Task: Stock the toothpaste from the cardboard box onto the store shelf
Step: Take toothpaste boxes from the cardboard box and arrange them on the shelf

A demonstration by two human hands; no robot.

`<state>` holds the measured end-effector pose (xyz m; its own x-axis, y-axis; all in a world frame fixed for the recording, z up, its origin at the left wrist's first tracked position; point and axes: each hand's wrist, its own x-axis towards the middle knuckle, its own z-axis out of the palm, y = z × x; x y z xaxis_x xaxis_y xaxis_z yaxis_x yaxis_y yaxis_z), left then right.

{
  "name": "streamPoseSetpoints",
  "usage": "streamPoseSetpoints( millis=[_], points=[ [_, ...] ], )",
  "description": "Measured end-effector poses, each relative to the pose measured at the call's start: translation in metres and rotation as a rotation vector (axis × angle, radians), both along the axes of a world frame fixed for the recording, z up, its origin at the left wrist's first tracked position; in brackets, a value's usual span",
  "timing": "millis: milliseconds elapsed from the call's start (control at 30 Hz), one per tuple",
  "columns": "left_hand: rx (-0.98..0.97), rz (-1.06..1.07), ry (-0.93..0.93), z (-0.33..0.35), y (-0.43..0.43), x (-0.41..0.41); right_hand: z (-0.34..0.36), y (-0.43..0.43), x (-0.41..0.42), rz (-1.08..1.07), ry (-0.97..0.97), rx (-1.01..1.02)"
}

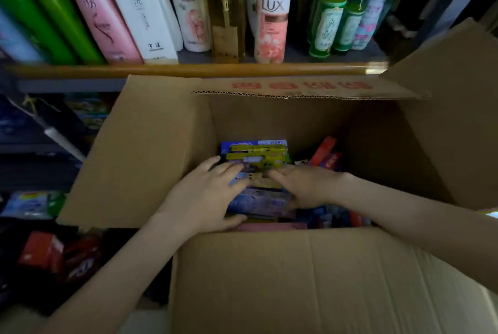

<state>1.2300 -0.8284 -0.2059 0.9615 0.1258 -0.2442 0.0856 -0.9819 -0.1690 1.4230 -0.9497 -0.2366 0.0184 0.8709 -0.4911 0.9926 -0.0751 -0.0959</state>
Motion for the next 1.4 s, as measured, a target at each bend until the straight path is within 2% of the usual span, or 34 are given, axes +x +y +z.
streamPoseSetpoints(
  millis=[167, 300, 367, 600, 700, 867, 967, 1100, 1267, 1333, 1400],
  points=[
    [-0.03, -0.042, 0.081, -0.008, 0.001, 0.004, -0.025, 0.004, 0.004, 0.035, 0.186, -0.161],
    [0.011, -0.03, 0.181, -0.012, 0.002, 0.009, -0.049, 0.003, 0.005, 0.033, 0.286, -0.433],
    [0.029, -0.022, 0.231, -0.013, 0.002, 0.012, -0.053, 0.002, 0.007, 0.011, 0.323, -0.508],
    [0.019, 0.002, 0.274, -0.017, 0.006, 0.012, -0.053, 0.001, 0.013, -0.117, 0.496, -0.53],
    [0.021, -0.017, 0.237, -0.017, 0.006, 0.012, -0.043, 0.001, 0.019, -0.196, 0.586, -0.526],
    [-0.03, -0.018, 0.138, -0.012, 0.006, 0.012, -0.005, 0.0, 0.036, -0.477, 0.934, -0.371],
    [-0.156, 0.087, -0.042, -0.001, 0.006, 0.014, 0.02, -0.006, 0.044, -0.692, 1.197, -0.263],
    [-0.573, 0.373, -0.411, 0.023, 0.008, 0.012, 0.052, -0.024, 0.05, -0.829, 1.375, -0.156],
    [-0.835, 0.594, -0.927, 0.038, -0.002, 0.002, 0.079, -0.048, 0.037, -0.841, 1.555, -0.062],
    [-0.973, 0.704, -1.019, 0.041, -0.01, 0.001, 0.082, -0.052, 0.033, -0.845, 1.569, -0.066],
    [-1.017, 0.779, -1.018, 0.043, -0.016, 0.0, 0.082, -0.053, 0.029, -0.835, 1.572, -0.057]
  ],
)
